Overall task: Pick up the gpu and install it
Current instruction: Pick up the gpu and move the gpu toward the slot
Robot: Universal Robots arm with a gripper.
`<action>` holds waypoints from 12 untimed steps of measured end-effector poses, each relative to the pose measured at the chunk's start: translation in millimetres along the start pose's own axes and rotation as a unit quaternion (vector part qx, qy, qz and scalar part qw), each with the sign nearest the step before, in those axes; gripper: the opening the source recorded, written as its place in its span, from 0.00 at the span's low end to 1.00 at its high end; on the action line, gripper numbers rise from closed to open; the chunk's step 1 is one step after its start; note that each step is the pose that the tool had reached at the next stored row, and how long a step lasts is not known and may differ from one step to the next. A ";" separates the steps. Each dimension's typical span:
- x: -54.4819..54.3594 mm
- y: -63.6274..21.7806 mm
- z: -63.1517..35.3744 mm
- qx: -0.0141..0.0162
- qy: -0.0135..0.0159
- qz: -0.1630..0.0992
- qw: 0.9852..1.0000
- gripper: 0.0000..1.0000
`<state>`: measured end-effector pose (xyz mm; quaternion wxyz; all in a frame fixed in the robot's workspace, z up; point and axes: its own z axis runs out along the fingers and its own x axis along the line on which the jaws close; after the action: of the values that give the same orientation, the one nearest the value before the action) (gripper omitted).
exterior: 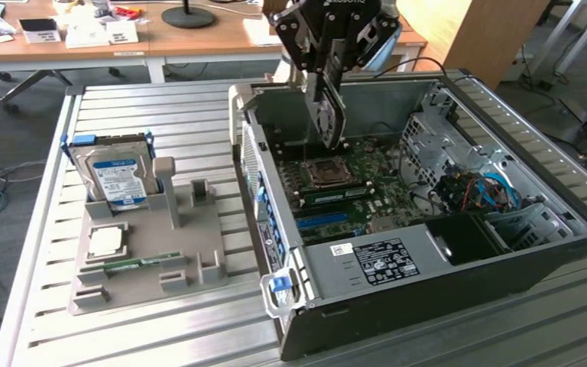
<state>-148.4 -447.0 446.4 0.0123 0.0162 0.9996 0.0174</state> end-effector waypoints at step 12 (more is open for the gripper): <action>-16.6 0.5 0.4 0.000 0.000 0.000 1.000 0.27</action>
<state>-131.8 -447.0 446.4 0.0123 0.0162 0.9996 0.0174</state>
